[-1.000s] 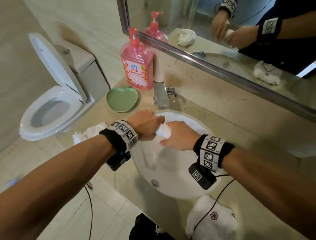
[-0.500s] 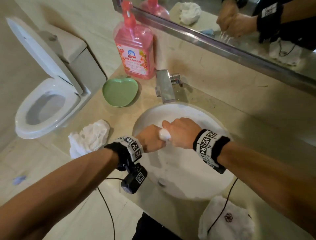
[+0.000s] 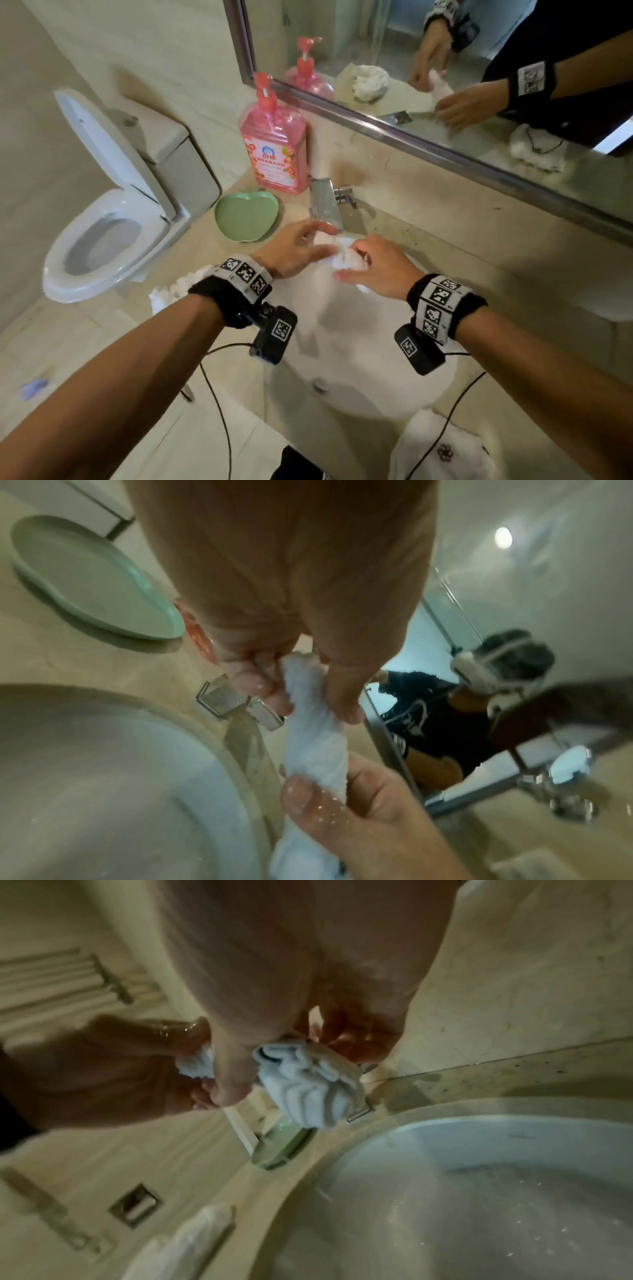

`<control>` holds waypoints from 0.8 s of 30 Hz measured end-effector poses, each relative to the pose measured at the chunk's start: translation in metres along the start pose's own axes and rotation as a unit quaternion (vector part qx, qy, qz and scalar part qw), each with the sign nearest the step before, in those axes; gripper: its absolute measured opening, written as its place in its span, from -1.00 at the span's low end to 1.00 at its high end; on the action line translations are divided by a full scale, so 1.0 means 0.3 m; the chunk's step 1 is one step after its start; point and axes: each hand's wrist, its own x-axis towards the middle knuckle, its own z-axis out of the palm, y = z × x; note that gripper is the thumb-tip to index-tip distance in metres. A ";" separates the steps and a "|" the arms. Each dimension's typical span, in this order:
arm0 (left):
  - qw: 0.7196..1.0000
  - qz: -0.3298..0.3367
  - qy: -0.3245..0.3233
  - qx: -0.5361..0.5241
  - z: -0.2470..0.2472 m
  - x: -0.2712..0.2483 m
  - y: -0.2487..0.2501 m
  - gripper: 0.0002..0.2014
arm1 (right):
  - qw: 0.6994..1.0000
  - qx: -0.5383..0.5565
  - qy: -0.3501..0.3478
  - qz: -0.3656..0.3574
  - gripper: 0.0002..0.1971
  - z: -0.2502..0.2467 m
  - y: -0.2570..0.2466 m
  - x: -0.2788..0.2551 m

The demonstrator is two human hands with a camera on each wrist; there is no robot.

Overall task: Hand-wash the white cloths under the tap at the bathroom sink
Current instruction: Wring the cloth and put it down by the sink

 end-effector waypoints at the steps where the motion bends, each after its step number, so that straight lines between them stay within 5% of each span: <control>1: 0.998 -0.008 0.036 -0.047 -0.011 -0.016 0.019 -0.61 | 0.999 0.045 -0.002 0.003 -0.47 -0.009 -0.011 -0.012; 5: 0.963 -0.051 0.078 -0.252 -0.010 -0.067 0.069 -0.67 | 0.978 0.204 -0.041 0.017 -0.65 -0.021 -0.053 -0.056; 7: 0.955 -0.063 0.074 -0.279 0.010 -0.093 0.081 -0.70 | 0.962 0.262 -0.072 0.035 -0.51 -0.023 -0.071 -0.071; 10: 0.942 -0.067 0.072 -0.321 0.040 -0.124 0.097 -0.66 | 0.976 0.208 -0.066 0.021 -0.48 -0.016 -0.092 -0.083; 20: 0.987 -0.023 0.142 -0.072 -0.026 -0.182 0.121 -0.70 | 0.979 0.190 0.077 -0.012 -0.79 -0.068 -0.249 -0.078; 24: 0.978 -0.012 0.023 -0.207 -0.097 -0.189 0.108 -0.68 | 0.974 0.208 0.091 0.001 -0.83 -0.097 -0.307 -0.054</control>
